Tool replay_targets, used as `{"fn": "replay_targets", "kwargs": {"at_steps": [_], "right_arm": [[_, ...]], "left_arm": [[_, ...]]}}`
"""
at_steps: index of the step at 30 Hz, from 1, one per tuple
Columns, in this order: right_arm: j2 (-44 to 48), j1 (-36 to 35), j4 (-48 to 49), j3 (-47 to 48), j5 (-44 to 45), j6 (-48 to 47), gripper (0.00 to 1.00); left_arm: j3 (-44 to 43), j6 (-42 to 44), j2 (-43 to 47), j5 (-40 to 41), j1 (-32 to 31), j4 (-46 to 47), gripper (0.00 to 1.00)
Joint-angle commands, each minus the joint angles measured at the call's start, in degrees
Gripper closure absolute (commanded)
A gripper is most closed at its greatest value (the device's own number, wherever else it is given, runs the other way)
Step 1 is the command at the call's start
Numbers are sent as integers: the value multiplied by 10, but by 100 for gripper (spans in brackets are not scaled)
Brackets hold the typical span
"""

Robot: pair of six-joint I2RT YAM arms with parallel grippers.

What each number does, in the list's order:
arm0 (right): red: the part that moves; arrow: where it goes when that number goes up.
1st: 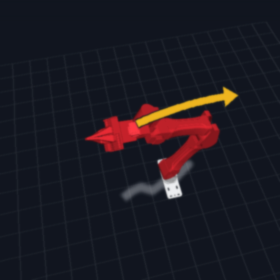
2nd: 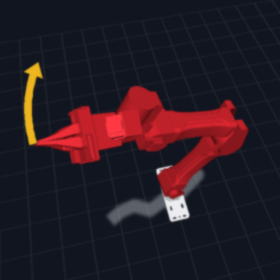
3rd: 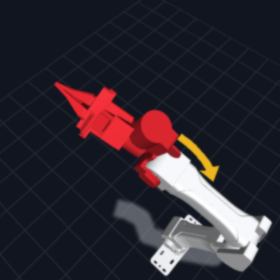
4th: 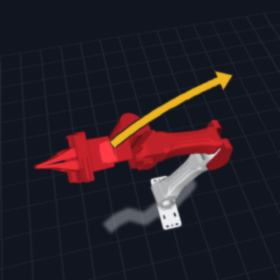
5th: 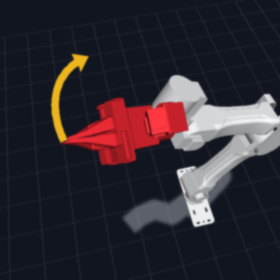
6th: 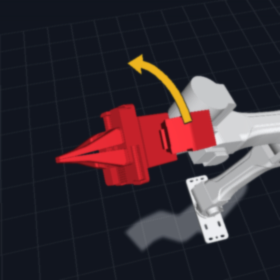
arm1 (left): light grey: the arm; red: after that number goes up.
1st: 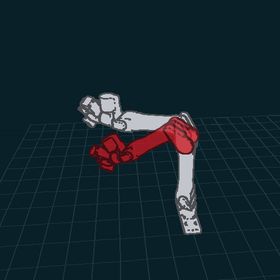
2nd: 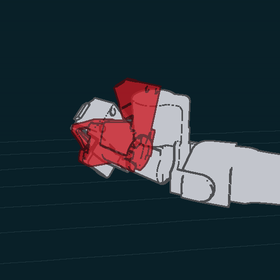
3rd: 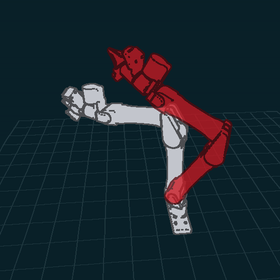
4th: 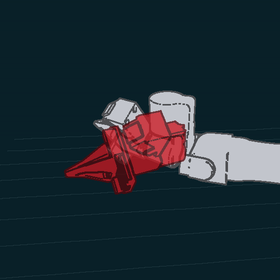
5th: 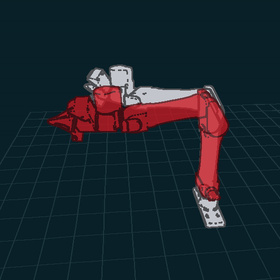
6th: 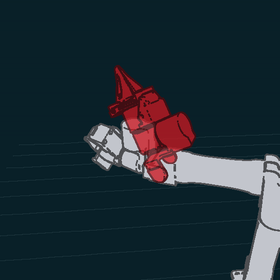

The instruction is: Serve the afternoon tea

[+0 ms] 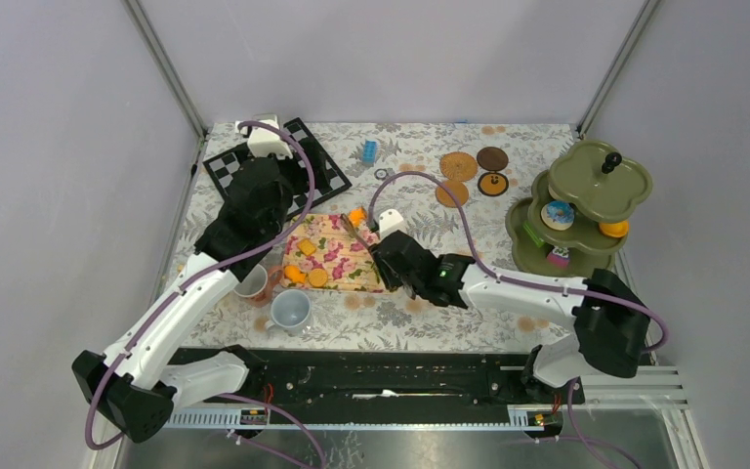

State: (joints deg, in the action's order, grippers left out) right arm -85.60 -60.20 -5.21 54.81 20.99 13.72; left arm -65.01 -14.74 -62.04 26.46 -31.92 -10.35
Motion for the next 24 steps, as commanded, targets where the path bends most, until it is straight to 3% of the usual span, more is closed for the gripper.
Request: {"fn": "replay_targets", "kwargs": {"at_steps": [1, 8, 14, 24], "right_arm": [[49, 4, -44, 31, 87, 28, 65], [148, 23, -148, 52, 183, 30, 65], [240, 89, -233, 80, 241, 40, 65], [241, 235, -355, 191, 338, 36, 65]], "left_arm": [[-5, -15, 11, -25, -2, 19, 1], [-6, -23, 17, -35, -2, 14, 1], [-4, -32, 27, -52, -2, 13, 1], [-2, -39, 29, -63, -2, 13, 1]]}}
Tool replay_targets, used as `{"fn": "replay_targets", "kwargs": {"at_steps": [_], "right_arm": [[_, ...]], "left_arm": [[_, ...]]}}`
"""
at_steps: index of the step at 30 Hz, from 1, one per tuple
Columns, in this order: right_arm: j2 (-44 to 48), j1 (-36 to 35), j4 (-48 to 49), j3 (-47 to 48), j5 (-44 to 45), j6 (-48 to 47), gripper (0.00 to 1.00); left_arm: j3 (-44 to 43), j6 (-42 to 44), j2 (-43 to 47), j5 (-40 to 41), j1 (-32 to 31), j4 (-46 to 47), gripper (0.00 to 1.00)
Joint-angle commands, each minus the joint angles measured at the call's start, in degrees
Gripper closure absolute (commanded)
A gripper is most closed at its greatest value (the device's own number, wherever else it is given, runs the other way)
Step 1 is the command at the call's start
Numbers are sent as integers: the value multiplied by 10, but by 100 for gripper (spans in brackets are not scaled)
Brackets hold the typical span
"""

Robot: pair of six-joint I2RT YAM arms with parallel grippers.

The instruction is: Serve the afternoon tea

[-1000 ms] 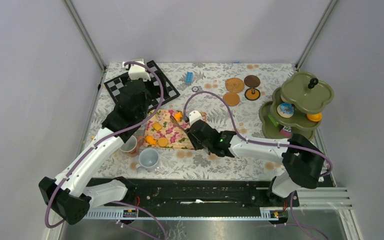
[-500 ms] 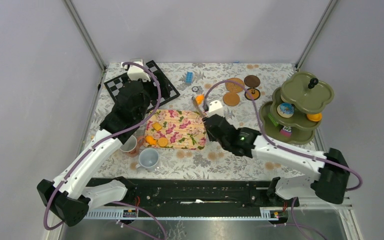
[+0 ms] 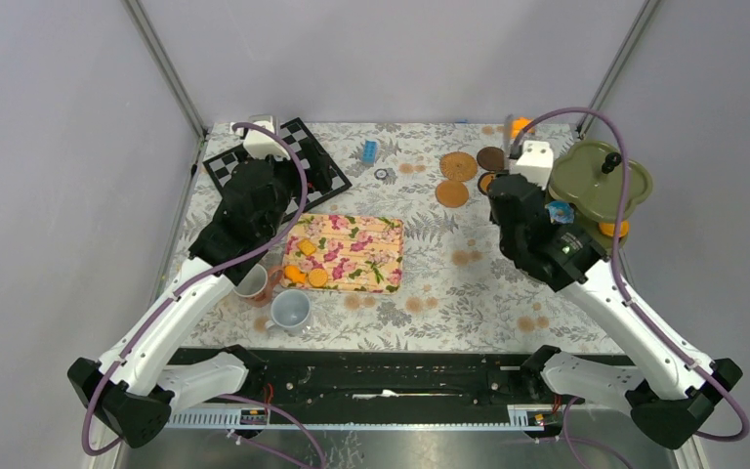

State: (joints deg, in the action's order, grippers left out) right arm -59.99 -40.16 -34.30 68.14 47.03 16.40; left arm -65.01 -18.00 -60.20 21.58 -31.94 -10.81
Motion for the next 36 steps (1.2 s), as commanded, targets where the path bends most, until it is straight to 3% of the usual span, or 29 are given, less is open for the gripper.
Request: {"fn": "replay_targets", "kwargs": {"at_steps": [1, 9, 16, 28, 36], "right_arm": [[-22, 47, -82, 70, 84, 18, 65], [-3, 66, -142, 72, 86, 61, 65], [53, 70, -159, 44, 109, 42, 62], [-37, 154, -127, 64, 93, 44, 63], [-36, 184, -122, 48, 95, 34, 62]], "left_arm": [[-3, -6, 10, -15, -2, 17, 1], [-3, -9, 13, -16, -2, 16, 1], [-5, -15, 7, -30, -2, 14, 1], [-2, -16, 7, -29, -3, 15, 1], [-2, -18, 0, -33, -4, 14, 1]]}}
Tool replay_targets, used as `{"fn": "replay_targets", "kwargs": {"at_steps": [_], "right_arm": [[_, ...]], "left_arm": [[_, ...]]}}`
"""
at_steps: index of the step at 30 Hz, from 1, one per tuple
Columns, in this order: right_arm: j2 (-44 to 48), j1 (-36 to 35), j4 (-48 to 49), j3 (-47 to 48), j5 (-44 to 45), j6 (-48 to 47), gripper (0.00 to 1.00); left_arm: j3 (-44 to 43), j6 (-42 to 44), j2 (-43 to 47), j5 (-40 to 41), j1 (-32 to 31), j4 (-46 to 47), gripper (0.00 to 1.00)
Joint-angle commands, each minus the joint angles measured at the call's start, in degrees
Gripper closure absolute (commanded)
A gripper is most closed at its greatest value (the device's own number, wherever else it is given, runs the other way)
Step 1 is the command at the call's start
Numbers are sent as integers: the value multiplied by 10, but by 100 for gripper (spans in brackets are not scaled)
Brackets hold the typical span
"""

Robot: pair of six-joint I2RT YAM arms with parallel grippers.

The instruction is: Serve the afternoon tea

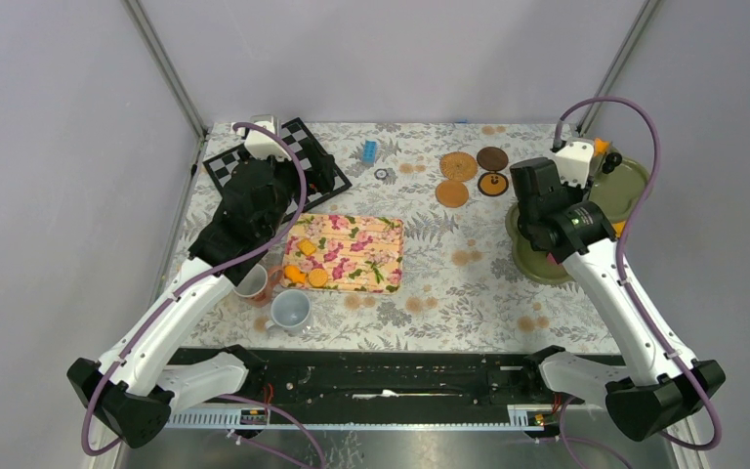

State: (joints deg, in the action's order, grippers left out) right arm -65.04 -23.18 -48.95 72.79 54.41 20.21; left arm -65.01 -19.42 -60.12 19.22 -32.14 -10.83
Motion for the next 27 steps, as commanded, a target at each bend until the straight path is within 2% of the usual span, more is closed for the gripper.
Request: {"fn": "replay_targets", "kwargs": {"at_steps": [1, 11, 20, 24, 27], "right_arm": [[16, 18, 27, -2, 18, -7, 61], [8, 45, 64, -30, -9, -30, 53], [6, 46, 68, -23, -13, -50, 38], [17, 46, 68, -12, -29, -63, 37], [37, 46, 97, -6, -85, -95, 38]], "left_arm": [[-3, -4, -1, -9, -2, 14, 1], [-2, -4, -4, -9, -2, 15, 1], [-3, -4, -2, -11, -2, 15, 1], [-2, -4, -3, -13, -2, 14, 1], [-2, -5, -5, -14, -2, 14, 1]]}}
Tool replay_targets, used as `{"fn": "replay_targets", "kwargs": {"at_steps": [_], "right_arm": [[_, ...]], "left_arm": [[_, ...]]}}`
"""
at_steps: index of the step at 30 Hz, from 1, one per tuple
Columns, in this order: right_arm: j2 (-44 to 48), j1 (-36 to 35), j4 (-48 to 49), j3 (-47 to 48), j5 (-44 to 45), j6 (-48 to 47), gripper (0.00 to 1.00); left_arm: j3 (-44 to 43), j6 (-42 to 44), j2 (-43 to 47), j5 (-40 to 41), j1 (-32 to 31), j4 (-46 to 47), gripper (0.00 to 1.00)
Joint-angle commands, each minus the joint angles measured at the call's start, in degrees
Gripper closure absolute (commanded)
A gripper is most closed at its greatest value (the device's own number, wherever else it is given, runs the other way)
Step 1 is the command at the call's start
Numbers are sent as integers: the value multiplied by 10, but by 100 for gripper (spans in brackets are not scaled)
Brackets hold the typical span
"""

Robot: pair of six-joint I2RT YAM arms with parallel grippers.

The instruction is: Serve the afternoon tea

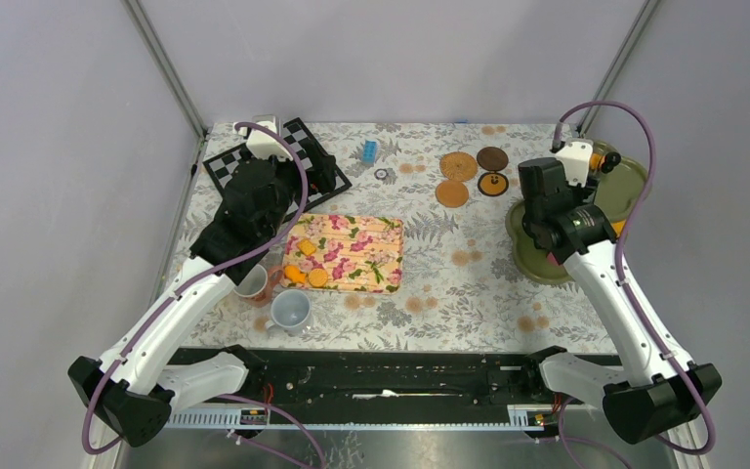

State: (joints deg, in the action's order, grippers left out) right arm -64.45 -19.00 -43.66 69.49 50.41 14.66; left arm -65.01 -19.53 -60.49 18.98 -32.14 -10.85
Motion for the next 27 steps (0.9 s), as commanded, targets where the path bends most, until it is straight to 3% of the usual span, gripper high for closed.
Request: {"fn": "replay_targets", "kwargs": {"at_steps": [1, 9, 13, 14, 17, 21, 27], "right_arm": [[40, 5, 57, 25, -67, -53, 38], [108, 4, 156, -6, -289, -144, 38], [96, 4, 167, -22, -566, -150, 38], [82, 3, 179, -32, -638, -115, 39], [61, -25, 260, -91, -763, -51, 38], [9, -146, 315, -133, -705, -46, 35], [-132, -285, 289, -89, -560, -54, 37]], "left_arm": [[-3, -4, -2, -12, -2, 15, 1], [-2, -2, -3, -7, -1, 15, 1], [-3, 2, -2, 0, -1, 15, 1], [-3, 3, 0, 2, -1, 15, 1], [-1, 6, 3, 12, -1, 15, 1], [0, 9, 3, 20, -1, 16, 1], [-2, 11, -4, 21, -1, 14, 1]]}}
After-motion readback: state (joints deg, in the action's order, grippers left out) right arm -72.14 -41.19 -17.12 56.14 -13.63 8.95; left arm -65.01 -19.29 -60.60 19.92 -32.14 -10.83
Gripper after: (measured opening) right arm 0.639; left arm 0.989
